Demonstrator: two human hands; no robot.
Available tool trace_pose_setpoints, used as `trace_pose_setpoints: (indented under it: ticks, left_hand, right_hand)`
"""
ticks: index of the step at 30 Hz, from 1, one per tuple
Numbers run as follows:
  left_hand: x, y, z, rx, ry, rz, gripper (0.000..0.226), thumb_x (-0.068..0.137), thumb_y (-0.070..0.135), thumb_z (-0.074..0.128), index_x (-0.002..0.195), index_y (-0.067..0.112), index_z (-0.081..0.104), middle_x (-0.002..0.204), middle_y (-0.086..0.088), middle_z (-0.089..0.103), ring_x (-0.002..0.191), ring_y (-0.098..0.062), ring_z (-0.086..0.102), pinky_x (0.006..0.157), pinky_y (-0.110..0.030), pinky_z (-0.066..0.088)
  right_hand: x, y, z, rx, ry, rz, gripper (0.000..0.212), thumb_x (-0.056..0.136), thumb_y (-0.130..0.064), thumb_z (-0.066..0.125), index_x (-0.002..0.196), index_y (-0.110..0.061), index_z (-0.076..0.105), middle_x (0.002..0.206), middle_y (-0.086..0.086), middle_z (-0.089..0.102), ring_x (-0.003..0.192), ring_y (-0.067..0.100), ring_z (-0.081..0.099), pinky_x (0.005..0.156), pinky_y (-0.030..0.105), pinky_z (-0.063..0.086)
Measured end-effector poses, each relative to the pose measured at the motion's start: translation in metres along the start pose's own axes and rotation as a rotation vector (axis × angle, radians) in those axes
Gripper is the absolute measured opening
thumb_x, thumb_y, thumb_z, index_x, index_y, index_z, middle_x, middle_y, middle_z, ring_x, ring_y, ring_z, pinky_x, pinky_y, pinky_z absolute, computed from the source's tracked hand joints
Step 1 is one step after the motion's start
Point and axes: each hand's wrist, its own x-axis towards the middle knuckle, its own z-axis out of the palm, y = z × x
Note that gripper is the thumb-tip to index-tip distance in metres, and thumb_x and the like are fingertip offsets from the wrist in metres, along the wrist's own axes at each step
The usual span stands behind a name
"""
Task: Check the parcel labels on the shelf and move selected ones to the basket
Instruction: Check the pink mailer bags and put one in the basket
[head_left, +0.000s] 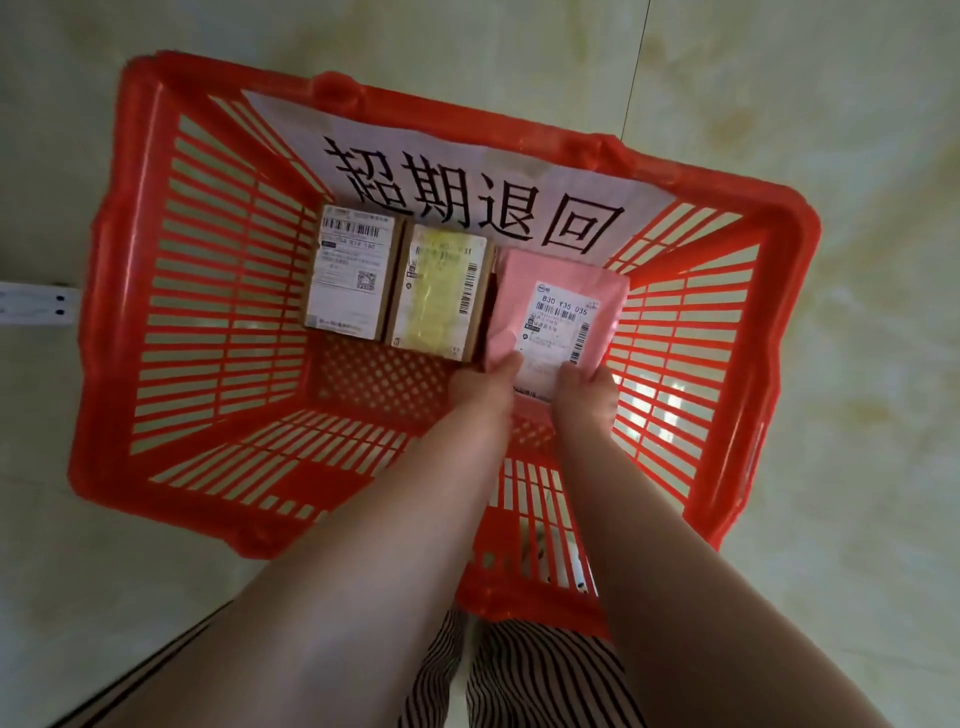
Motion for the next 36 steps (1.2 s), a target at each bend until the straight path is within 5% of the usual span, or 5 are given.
trace_pose_setpoints:
  ticks: [15,19,23,29,36]
  left_hand:
    - [-0.026,0.006,-0.014,0.118,0.034,-0.040,0.072,0.070,0.051,0.078,0.120,0.003,0.058,0.108,-0.013,0.069,0.092,-0.029,0.069,0.085,-0.042,0.056]
    - [-0.075,0.028,-0.039,0.093,-0.015,-0.107,0.057,0.080,0.052,0.070,0.109,0.005,0.058,0.077,-0.004,0.057,0.064,-0.018,0.057,0.061,-0.029,0.048]
    - [-0.139,0.053,-0.081,0.060,-0.060,-0.134,0.062,0.081,0.057,0.066,0.105,-0.001,0.064,0.081,-0.011,0.063,0.075,-0.024,0.064,0.057,-0.027,0.042]
    - [-0.262,0.091,-0.170,-0.335,-0.192,0.034,0.026,0.085,0.037,0.069,0.067,0.019,0.068,0.070,-0.002,0.070,0.065,-0.019,0.066,0.077,-0.036,0.053]
    - [-0.406,0.134,-0.293,-0.795,-0.174,0.068,0.011,0.090,0.016,0.064,0.092,0.005,0.062,0.075,-0.005,0.065,0.066,-0.013,0.060,0.067,-0.024,0.053]
  right_hand:
    - [-0.031,-0.007,-0.012,-0.030,0.090,-0.034,0.053,0.095,-0.037,0.059,0.138,-0.008,0.045,0.127,0.011,0.062,0.117,0.030,0.062,0.098,0.047,0.051]
    - [-0.074,-0.017,-0.041,0.054,0.050,0.023,0.054,0.095,-0.038,0.059,0.139,-0.009,0.046,0.130,0.009,0.061,0.117,0.031,0.061,0.097,0.049,0.052]
    - [-0.139,-0.042,-0.081,0.245,-0.138,0.026,0.030,0.094,-0.035,0.062,0.112,-0.012,0.068,0.110,0.006,0.072,0.099,0.022,0.066,0.093,0.045,0.055]
    - [-0.272,-0.097,-0.150,0.357,-0.422,-0.026,0.016,0.091,-0.035,0.067,0.090,-0.018,0.069,0.091,0.003,0.074,0.082,0.019,0.073,0.074,0.040,0.062]
    - [-0.444,-0.150,-0.213,0.240,-0.611,-0.198,0.012,0.095,-0.027,0.064,0.088,-0.018,0.067,0.075,-0.002,0.071,0.052,0.004,0.068,0.046,0.018,0.051]
